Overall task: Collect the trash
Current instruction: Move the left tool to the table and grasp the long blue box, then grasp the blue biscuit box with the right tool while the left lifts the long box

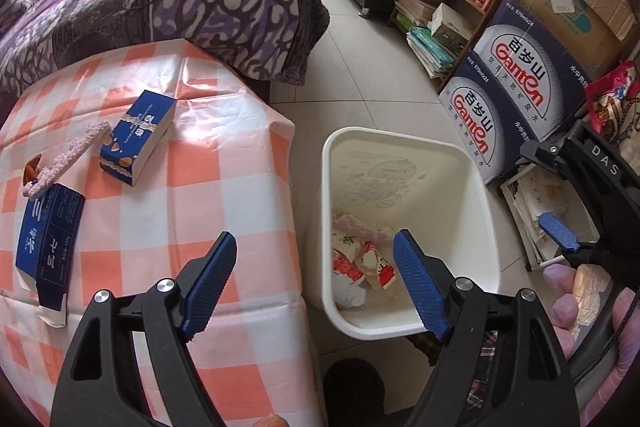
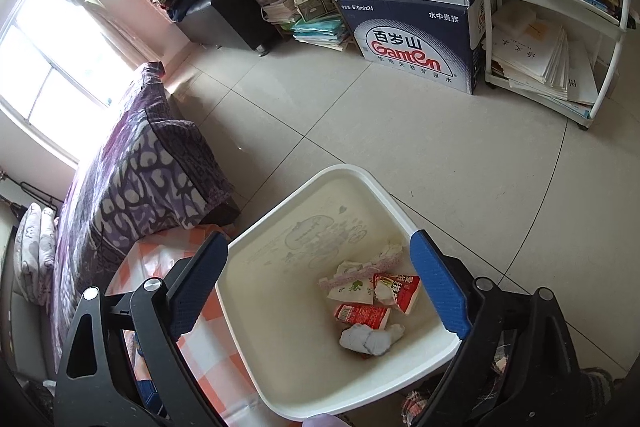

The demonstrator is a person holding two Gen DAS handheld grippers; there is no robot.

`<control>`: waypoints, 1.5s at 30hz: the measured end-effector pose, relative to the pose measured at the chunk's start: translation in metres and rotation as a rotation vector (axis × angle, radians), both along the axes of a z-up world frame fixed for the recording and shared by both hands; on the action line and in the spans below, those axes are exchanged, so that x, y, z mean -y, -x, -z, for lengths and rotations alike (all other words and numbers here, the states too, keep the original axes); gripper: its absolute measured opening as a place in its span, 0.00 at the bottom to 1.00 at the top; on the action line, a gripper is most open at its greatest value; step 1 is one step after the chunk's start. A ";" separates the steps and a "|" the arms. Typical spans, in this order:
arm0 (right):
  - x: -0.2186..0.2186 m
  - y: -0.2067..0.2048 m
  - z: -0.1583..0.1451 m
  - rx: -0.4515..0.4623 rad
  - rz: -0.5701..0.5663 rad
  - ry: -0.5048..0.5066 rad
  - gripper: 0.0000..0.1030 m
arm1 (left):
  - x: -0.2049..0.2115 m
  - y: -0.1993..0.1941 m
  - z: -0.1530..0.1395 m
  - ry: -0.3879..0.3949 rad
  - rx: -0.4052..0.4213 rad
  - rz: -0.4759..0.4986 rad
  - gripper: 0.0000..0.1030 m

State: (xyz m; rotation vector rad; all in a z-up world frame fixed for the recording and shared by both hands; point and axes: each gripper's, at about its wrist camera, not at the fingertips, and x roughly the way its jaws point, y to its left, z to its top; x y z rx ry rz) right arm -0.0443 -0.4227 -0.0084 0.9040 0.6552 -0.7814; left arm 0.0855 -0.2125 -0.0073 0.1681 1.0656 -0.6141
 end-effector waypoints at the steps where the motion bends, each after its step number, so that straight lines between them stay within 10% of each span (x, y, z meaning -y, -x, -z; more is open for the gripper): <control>1: -0.001 -0.002 0.001 -0.003 -0.009 -0.007 0.87 | -0.005 -0.006 0.001 -0.025 0.007 -0.011 0.77; 12: -0.024 -0.033 0.016 -0.052 -0.111 -0.056 0.88 | -0.107 -0.079 0.036 -0.283 0.031 -0.212 0.82; 21: -0.053 -0.056 0.019 -0.100 -0.174 -0.024 0.88 | -0.186 -0.118 0.062 -0.305 -0.044 -0.351 0.86; 28: -0.082 -0.077 0.025 -0.155 -0.253 0.013 0.88 | -0.224 -0.125 0.083 -0.194 -0.142 -0.364 0.84; 33: -0.100 -0.091 0.031 -0.197 -0.297 0.032 0.88 | -0.255 -0.128 0.080 -0.157 -0.135 -0.402 0.41; 45: -0.162 -0.131 0.031 -0.223 -0.517 0.140 0.88 | -0.325 -0.120 0.017 0.115 -0.108 -0.527 0.31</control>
